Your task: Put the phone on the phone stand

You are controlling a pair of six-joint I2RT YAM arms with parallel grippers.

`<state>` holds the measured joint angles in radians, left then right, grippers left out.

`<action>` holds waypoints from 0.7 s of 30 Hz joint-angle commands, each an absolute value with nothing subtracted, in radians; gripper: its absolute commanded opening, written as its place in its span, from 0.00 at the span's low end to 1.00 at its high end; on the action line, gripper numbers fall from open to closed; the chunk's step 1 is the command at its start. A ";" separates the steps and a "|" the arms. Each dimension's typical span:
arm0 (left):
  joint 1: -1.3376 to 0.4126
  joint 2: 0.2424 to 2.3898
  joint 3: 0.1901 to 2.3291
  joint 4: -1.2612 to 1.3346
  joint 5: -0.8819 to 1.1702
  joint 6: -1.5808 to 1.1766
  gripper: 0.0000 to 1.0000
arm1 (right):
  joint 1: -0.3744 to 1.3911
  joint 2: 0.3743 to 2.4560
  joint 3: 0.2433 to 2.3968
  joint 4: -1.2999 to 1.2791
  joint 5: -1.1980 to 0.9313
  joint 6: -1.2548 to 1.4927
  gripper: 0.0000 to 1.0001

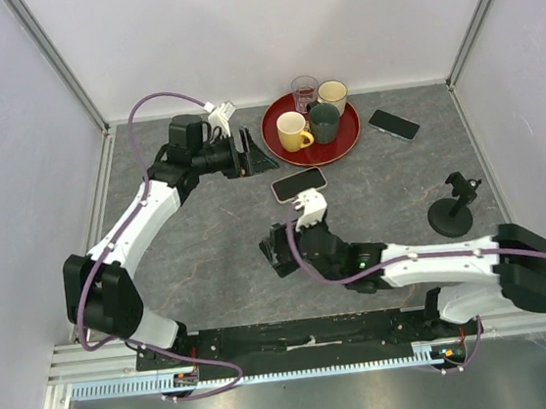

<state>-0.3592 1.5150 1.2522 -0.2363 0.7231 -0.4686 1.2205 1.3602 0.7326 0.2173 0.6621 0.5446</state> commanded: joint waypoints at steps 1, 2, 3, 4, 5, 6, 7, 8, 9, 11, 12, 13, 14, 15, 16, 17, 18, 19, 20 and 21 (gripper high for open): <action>-0.432 1.451 1.314 -0.334 0.461 -0.367 0.76 | 1.224 1.154 0.646 0.178 0.687 0.532 0.98; -0.454 1.448 1.337 -0.371 0.399 -0.358 0.67 | 1.226 1.116 0.628 0.161 0.734 0.538 0.98; -0.469 1.439 1.333 -0.418 0.314 -0.362 0.65 | 1.224 1.039 0.608 0.132 0.762 0.543 0.98; -0.486 1.402 1.318 -0.435 0.276 -0.403 0.65 | 1.226 1.001 0.559 0.120 0.797 0.543 0.98; -0.491 1.367 1.255 -0.445 0.238 -0.435 0.66 | 1.224 0.964 0.531 0.111 0.831 0.546 0.98; -0.497 1.332 1.218 -0.472 0.136 -0.474 0.68 | 1.221 0.898 0.502 0.086 0.903 0.554 0.98; -0.509 1.242 1.182 -0.483 0.088 -0.544 0.71 | 1.213 0.864 0.456 0.071 0.931 0.587 0.98; -0.520 1.197 1.104 -0.492 0.037 -0.581 0.76 | 1.204 0.830 0.433 0.058 0.946 0.601 0.98; -0.534 1.152 1.066 -0.506 -0.056 -0.615 0.80 | 1.175 0.771 0.413 0.032 0.960 0.615 0.98; -0.604 1.032 0.973 -0.514 -0.125 -0.704 0.90 | 1.128 0.720 0.377 0.003 0.944 0.662 0.98; -0.638 1.005 0.954 -0.528 -0.200 -0.734 0.91 | 1.071 0.681 0.371 0.003 0.924 0.663 0.98; -0.714 0.991 0.942 -0.576 -0.239 -0.806 0.92 | 1.045 0.667 0.362 0.000 0.867 0.657 0.98; -0.750 0.992 0.930 -0.597 -0.270 -0.836 0.92 | 1.017 0.658 0.362 -0.023 0.839 0.638 0.98; -0.785 1.002 0.931 -0.619 -0.314 -0.863 0.92 | 0.968 0.646 0.359 -0.028 0.812 0.628 0.98; -0.857 1.018 0.937 -0.684 -0.342 -0.930 0.92 | 0.947 0.649 0.360 -0.028 0.758 0.617 0.98; -0.891 1.041 0.960 -0.713 -0.366 -0.960 0.93 | 0.928 0.650 0.360 -0.029 0.740 0.589 0.98; -0.923 1.090 0.977 -0.753 -0.420 -0.992 0.93 | 0.905 0.660 0.359 -0.031 0.723 0.581 0.98; -0.984 1.123 0.997 -0.791 -0.449 -1.076 0.94 | 0.896 0.666 0.356 -0.035 0.712 0.580 0.98; -1.008 1.147 1.030 -0.851 -0.471 -1.113 0.96 | 0.890 0.673 0.354 -0.041 0.707 0.578 0.98; -1.028 1.208 1.046 -0.889 -0.506 -1.164 0.97 | 0.875 0.693 0.354 -0.051 0.700 0.586 0.98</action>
